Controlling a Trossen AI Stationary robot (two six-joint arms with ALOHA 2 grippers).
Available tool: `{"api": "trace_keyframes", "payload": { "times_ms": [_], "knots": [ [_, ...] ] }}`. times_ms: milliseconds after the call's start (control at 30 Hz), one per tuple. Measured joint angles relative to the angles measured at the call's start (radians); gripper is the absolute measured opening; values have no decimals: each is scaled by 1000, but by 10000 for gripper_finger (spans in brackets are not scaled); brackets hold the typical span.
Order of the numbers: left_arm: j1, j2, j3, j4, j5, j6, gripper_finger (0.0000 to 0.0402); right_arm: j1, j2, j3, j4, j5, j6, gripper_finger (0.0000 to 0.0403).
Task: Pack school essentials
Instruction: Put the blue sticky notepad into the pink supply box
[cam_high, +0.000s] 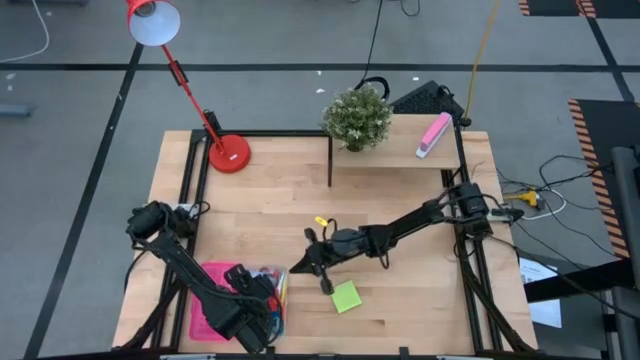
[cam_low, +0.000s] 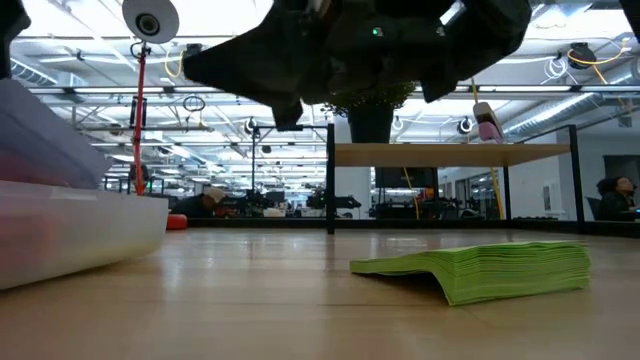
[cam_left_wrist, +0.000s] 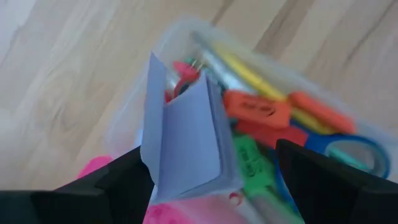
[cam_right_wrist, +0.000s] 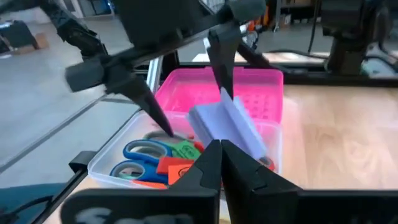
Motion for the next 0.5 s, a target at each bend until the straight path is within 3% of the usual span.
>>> {"api": "trace_keyframes", "payload": {
  "times_ms": [233,500],
  "knots": [
    [-7,0,0,118,-41,42,326,0,69,85,-22,26,74,0],
    [-10,0,0,127,-66,54,326,7,164,227,-129,21,83,0]
  ]
}}
